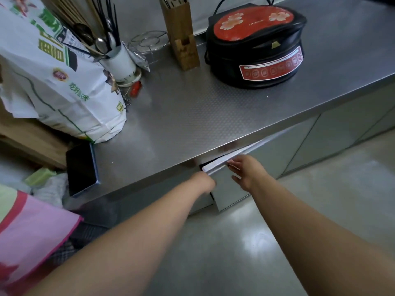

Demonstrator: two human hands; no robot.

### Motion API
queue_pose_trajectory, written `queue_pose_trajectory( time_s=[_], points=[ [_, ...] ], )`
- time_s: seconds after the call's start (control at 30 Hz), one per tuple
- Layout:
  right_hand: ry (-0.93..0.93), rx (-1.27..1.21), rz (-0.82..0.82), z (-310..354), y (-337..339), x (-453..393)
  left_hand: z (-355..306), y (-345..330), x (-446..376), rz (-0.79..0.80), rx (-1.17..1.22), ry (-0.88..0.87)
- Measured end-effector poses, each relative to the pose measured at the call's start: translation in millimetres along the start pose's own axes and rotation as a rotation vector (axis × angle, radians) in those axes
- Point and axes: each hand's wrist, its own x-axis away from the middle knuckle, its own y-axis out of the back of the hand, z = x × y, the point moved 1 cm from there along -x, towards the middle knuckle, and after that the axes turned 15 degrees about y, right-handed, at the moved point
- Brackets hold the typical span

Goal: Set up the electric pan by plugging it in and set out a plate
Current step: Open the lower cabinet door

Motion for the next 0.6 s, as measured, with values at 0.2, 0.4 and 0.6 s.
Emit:
queue_pose_trajectory(
  time_s=[0.2, 0.4, 0.6],
  points=[
    [-0.023, 0.275, -0.135, -7, 61, 41, -36, -17, 43, 0.086, 0.009, -0.112],
    [0.195, 0.508, -0.329, -15, 141, 82, -102, -62, 97, -0.044, -0.125, -0.601],
    [0.274, 0.895, -0.557, 1, 233, 127, -169, -120, 146, -0.197, -0.398, -0.861]
  ],
)
